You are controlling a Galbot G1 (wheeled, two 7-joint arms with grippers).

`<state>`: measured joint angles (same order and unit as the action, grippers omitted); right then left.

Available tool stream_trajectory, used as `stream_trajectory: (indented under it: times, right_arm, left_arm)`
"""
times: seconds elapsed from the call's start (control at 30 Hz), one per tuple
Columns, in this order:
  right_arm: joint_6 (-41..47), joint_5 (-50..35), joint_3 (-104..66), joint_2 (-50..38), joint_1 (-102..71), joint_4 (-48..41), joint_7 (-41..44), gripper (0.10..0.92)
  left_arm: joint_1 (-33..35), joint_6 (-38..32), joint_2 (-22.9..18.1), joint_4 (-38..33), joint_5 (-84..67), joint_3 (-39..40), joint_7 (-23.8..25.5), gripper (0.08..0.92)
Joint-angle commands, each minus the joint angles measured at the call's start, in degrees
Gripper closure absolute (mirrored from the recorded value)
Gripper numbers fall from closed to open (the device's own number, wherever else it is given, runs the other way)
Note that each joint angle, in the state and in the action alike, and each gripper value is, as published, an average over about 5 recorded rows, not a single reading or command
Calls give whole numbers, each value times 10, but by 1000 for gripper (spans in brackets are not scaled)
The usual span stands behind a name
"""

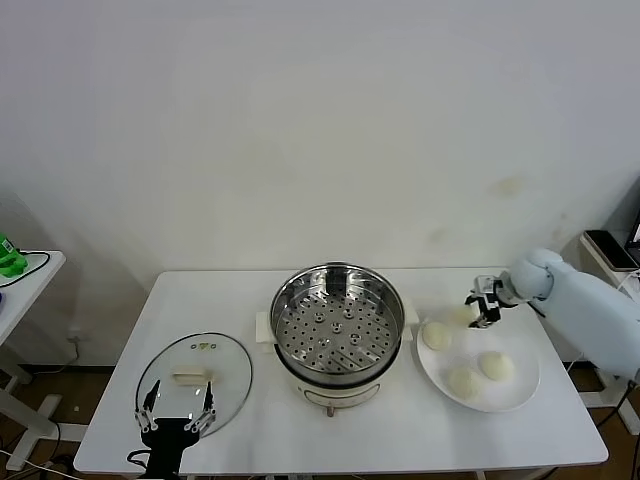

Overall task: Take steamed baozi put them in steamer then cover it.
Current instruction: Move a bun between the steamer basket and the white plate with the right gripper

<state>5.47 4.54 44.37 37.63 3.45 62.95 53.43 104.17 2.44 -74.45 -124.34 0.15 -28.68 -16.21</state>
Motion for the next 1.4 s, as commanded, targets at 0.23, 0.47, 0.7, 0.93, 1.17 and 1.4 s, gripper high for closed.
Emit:
stream_trajectory:
  times: [0.23,0.47,0.7,0.93,1.17,1.4]
  right_arm:
    - [-28,-80,82,-32,186,74,1,448]
    - [-65,-130,170,37,309,104,-2,435]
    - [-132,-149,255,116,375,124,-6,431]
    - [-188,-150,302,171,389,173,-19,431]
    - [-275,-80,338,217,382,171,-40,431]
    - [-351,31,331,220,332,143,-61,431]
  left_arm:
    - [2,0,5,-1,0,6,0,177]
    - [2,0,7,-3,-1,8,0,177]
    - [10,0,16,-9,-5,-2,0,177]
    - [18,1,24,-16,-5,-9,0,177]
    - [16,2,19,-14,-8,-13,0,177]
    - [15,2,13,-15,-12,-21,-1,177]
